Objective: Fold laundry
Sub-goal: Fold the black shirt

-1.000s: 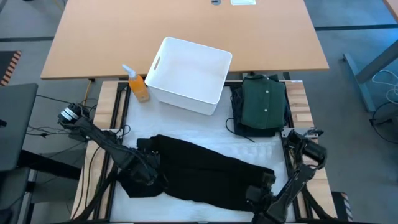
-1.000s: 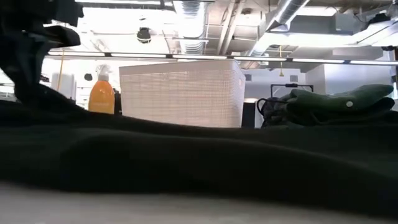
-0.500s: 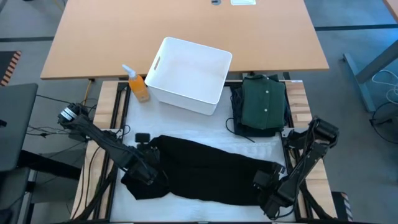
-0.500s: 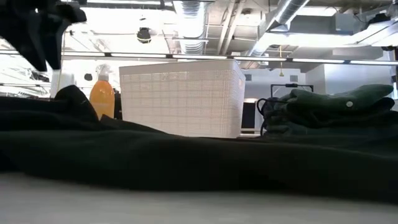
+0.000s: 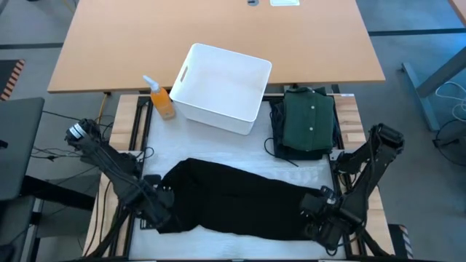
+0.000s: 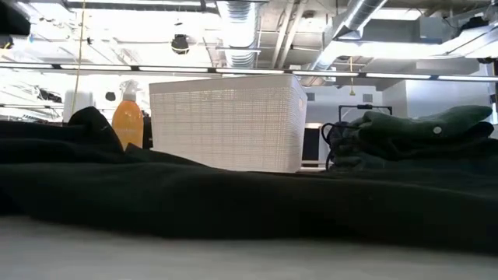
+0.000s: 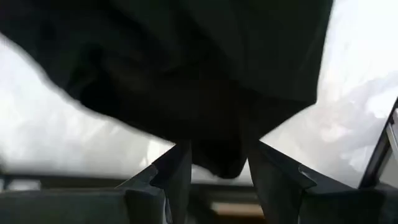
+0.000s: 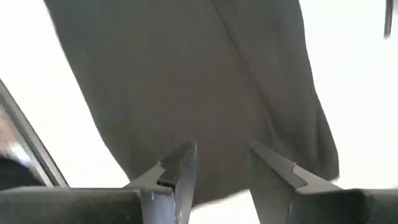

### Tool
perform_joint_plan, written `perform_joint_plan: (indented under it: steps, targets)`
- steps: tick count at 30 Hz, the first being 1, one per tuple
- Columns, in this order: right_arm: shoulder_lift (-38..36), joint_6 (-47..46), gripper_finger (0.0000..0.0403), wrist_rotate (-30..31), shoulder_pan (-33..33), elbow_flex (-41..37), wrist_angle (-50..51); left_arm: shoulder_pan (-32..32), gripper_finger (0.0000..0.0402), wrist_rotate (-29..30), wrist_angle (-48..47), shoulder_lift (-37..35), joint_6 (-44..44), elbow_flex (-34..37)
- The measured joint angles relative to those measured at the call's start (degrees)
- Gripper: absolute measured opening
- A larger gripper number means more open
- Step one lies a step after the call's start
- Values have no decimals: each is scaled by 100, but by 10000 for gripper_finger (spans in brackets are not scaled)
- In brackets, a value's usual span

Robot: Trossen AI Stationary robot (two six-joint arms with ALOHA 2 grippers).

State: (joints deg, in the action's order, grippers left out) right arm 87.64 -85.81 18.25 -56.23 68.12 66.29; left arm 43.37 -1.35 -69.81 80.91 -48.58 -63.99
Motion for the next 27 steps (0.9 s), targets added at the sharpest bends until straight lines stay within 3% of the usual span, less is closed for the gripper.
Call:
perform_joint_plan:
  steps: [2,4,10,15,19,23,27]
  targets:
    - [20,369,161,830,41,-2,-656,120,147,140,507,-1,-98,313]
    - [187,1248,161,1127,214,11,-1691,167,146,225,1126,-1,-211,671]
    - [1237,3463,142,900,853,2,-4299,166,146,191,2767,-1,-176,1714]
    - [2026,4156,110,418,1189,0,-5796,166,143,57,3150,-1,-214,2162]
    - [2281,4122,79,124,1270,2,-6253,175,97,20,3206,-2,-186,2221]
    - [2331,3526,46,130,1090,2,-5632,205,15,14,3246,-3,-51,2221]
    - [2329,2718,19,115,806,-2,-4856,313,4,49,3238,-3,-13,2221]
